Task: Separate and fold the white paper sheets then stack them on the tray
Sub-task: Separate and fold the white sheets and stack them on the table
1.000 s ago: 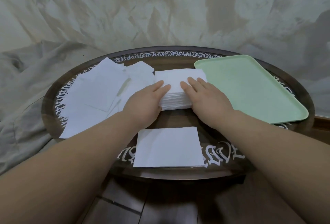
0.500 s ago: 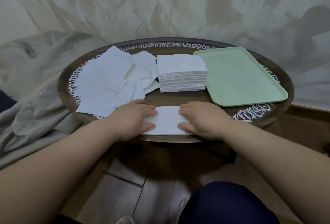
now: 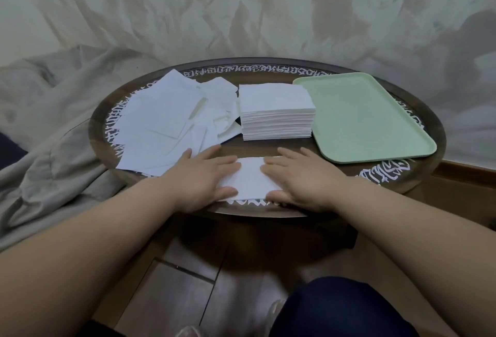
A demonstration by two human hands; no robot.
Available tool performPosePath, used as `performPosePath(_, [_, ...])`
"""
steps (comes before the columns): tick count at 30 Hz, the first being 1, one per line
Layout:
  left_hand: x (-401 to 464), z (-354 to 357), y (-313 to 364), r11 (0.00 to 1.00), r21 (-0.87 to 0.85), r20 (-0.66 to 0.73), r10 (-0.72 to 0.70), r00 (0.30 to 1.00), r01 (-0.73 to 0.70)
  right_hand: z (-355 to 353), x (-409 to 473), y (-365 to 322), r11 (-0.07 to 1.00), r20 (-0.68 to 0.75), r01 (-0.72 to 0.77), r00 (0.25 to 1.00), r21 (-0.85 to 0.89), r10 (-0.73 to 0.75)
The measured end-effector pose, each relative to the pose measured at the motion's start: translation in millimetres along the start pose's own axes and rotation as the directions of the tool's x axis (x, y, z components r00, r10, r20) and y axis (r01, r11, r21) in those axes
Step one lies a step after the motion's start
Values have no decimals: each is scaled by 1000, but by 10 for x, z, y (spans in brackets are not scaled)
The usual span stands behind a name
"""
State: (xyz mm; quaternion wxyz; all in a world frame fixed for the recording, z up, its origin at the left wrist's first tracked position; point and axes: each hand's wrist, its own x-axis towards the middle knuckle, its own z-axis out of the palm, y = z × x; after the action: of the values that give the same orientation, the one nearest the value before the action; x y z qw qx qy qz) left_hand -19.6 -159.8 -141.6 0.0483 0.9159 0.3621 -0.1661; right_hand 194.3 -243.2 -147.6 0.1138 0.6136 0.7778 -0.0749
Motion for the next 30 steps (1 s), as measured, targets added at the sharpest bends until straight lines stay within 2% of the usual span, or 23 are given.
performPosePath(3, [33,4,-51,998,29,-38,-57,998,58,-28,90,8,1000,-6,-23,1000,4,23])
performPosePath(7, [22,92,-86,996,-2,-146,-83,986,84,17,181,-15,994,4,-43,999,96,42])
performPosePath(15, [33,96,-36,994,-93,-71,-69,995,62,46,147,-11,986,-2,-79,997,148,80])
performPosePath(18, [18,117,-33,990,-128,-83,-67,994,56,21,122,-22,987,10,-91,996,132,91])
performPosePath(22, [-42,136,-204,970,-198,-203,-180,962,140,-105,165,-167,990,-66,-60,995,126,69])
performPosePath(25, [-131,106,-433,949,-229,-205,-264,942,216,-300,276,-355,989,-183,10,983,147,17])
performPosePath(30, [-208,131,-772,912,-299,-213,-351,912,281,-483,713,-686,978,-194,13,981,206,28])
